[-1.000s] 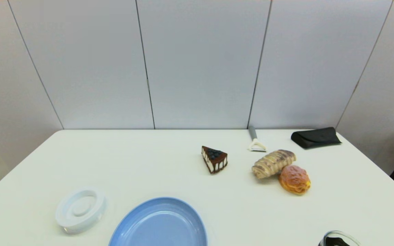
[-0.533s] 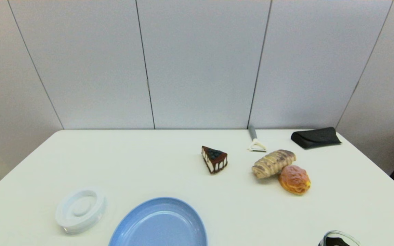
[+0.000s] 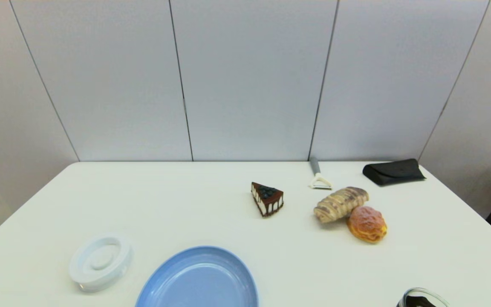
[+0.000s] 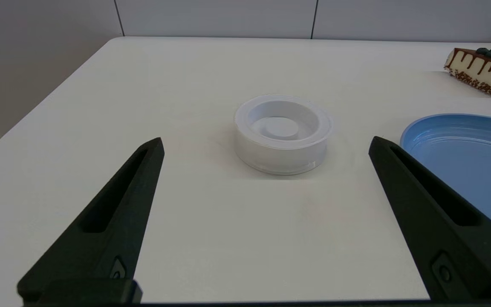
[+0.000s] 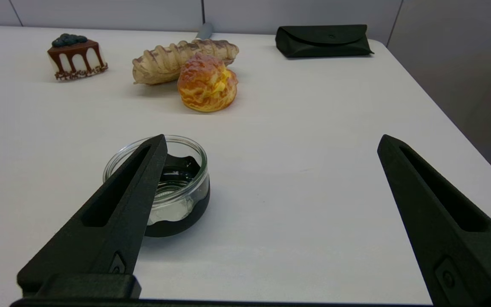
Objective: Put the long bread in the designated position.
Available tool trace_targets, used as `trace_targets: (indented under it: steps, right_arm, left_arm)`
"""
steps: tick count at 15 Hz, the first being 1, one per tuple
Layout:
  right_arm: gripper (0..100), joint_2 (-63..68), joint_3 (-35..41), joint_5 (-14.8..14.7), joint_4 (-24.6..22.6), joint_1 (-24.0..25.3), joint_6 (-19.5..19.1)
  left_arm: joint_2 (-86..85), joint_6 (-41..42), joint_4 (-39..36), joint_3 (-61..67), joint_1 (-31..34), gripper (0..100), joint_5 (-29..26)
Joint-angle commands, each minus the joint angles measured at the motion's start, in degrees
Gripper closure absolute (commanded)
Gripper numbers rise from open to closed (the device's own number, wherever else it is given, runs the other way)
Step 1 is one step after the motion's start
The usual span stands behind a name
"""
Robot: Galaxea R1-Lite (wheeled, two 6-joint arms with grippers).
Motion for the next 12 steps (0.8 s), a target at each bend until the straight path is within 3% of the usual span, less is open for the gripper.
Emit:
trace_targets:
  steps: [1, 12]
  right_arm:
    - [0, 0.07, 0.00, 0.03, 0.00, 0.01, -0.02]
    - [0, 0.07, 0.00, 0.03, 0.00, 0.01, -0.02]
  left_arm:
    - [0.07, 0.00, -0.08, 0.09, 0.02, 0, 0.00]
    - [0.07, 0.00, 0.01, 0.09, 0.02, 0, 0.00]
